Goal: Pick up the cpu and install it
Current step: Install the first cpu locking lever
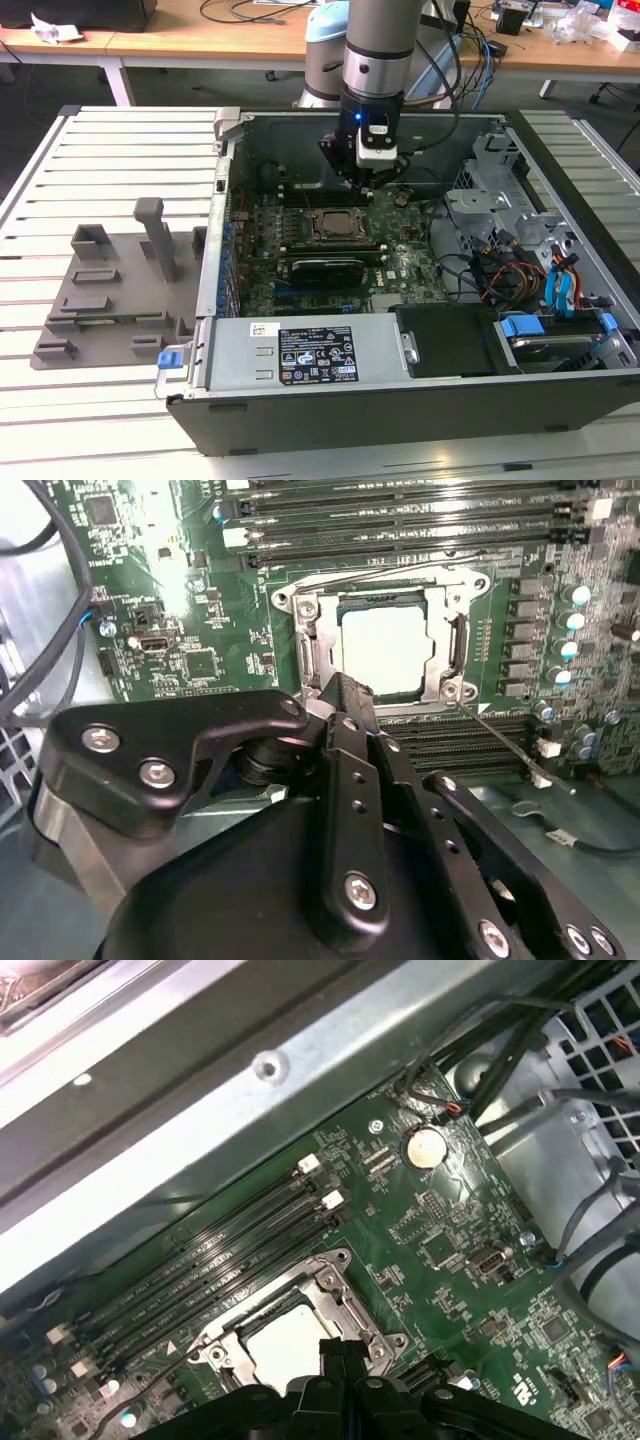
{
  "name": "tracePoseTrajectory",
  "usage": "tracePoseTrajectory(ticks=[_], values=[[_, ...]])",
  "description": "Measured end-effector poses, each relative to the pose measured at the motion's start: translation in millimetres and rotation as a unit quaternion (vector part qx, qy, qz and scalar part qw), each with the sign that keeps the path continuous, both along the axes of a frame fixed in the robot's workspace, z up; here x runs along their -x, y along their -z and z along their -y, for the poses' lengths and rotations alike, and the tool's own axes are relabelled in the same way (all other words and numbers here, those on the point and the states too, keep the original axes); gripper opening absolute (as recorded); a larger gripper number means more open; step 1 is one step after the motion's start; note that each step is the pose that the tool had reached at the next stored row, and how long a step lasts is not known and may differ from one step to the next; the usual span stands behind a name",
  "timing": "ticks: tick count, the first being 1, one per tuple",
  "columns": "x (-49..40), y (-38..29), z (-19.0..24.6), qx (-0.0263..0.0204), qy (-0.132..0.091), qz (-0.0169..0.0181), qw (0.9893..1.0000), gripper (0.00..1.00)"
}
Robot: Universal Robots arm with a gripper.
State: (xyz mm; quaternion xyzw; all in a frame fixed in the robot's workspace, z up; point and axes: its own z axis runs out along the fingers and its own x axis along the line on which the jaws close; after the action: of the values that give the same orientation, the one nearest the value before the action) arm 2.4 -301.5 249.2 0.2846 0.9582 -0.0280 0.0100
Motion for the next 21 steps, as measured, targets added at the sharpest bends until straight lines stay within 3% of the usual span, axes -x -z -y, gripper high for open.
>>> tracePoseTrajectory(ticks=[4, 9, 14, 17, 21], values=[[0.0, 0.0, 0.0, 0.0, -0.031, 0.0, 0.9995, 0.11], [0.0, 0.0, 0.0, 0.0, -0.072, 0.0, 0.9974, 0.11], [0.0, 0.0, 0.0, 0.0, -0.121, 0.0, 0.9926, 0.11], [0.0, 0.0, 0.0, 0.0, -0.134, 0.0, 0.9909, 0.11], [0.0, 0.0, 0.0, 0.0, -0.158, 0.0, 0.9875, 0.11]])
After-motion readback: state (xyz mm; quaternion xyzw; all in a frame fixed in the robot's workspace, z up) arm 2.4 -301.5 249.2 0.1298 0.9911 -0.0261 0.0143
